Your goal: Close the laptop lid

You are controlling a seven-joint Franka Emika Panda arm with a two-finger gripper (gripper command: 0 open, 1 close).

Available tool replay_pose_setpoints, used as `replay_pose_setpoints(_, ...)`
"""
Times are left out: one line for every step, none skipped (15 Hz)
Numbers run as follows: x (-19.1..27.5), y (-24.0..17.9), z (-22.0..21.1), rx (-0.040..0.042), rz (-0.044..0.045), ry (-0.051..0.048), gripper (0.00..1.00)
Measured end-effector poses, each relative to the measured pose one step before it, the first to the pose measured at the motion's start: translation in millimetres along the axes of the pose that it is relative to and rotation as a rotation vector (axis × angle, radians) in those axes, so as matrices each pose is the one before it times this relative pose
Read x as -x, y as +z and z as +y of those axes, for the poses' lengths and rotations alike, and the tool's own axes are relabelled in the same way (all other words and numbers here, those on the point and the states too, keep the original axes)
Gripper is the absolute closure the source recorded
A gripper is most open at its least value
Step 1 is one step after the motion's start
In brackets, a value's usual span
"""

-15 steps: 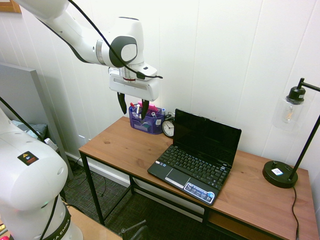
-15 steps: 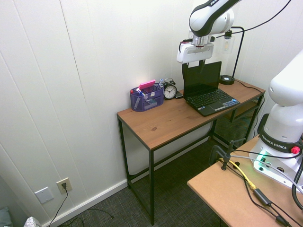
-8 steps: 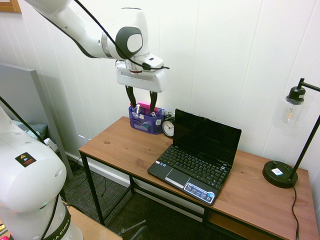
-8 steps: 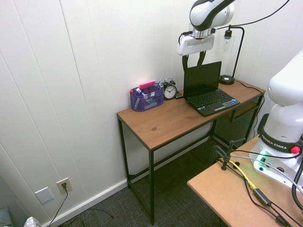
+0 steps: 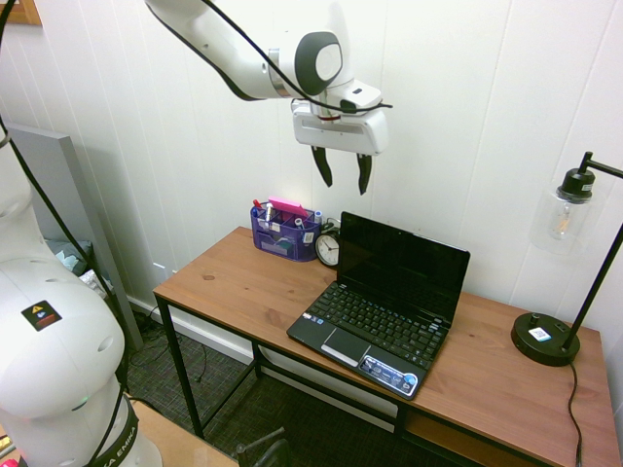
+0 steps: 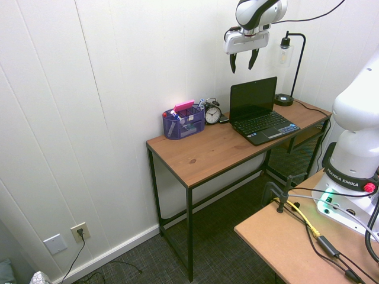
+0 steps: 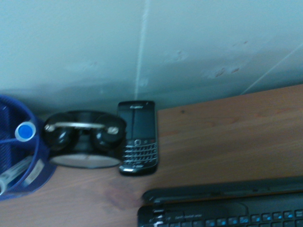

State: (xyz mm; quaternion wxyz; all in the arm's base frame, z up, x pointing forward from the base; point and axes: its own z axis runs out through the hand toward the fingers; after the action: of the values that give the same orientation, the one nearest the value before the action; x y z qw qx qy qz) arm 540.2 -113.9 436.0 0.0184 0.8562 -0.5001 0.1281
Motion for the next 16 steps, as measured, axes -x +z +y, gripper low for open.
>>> replay_pose_setpoints(-11.58,5.90,1.69,0.00662,0.00183,0.01893,1.00)
replay_pose_setpoints(-9.95,6.66,0.83,0.00558,0.00132,0.01616,1.00)
replay_pose_setpoints(-9.35,7.60,-0.31,0.00210,0.00358,0.01610,1.00)
replay_pose_setpoints(-7.70,7.37,-1.35,-0.00316,0.00704,0.02022,1.00)
replay_pose_setpoints(-6.62,8.15,-1.38,-0.00336,0.00757,0.02004,1.00)
replay_pose_setpoints(-5.80,7.72,-1.49,-0.00041,0.00826,0.01634,1.00)
replay_pose_setpoints(-5.86,6.46,-2.31,-0.00232,0.01167,0.01475,1.00)
replay_pose_setpoints(-4.13,6.73,-2.21,0.00188,0.00458,0.01262,1.00)
replay_pose_setpoints(-3.91,6.17,-1.49,0.00579,0.00163,0.00828,1.00)
replay_pose_setpoints(-3.53,5.40,-2.10,0.00480,0.00147,0.00453,1.00)
replay_pose_setpoints(-2.82,6.04,-1.81,0.00441,0.00142,0.00376,1.00)
replay_pose_setpoints(-3.27,6.93,-1.16,0.00489,-0.00052,0.00683,1.00)
replay_pose_setpoints(-2.23,6.70,-0.88,0.00574,-0.00376,0.00618,1.00)
replay_pose_setpoints(-0.36,5.96,-0.70,0.00490,-0.00577,0.00454,1.00)
replay_pose_setpoints(0.41,5.36,-0.90,0.00539,-0.00396,0.00038,1.00)
replay_pose_setpoints(2.04,5.19,-0.61,0.00599,-0.00474,-0.00213,1.00)
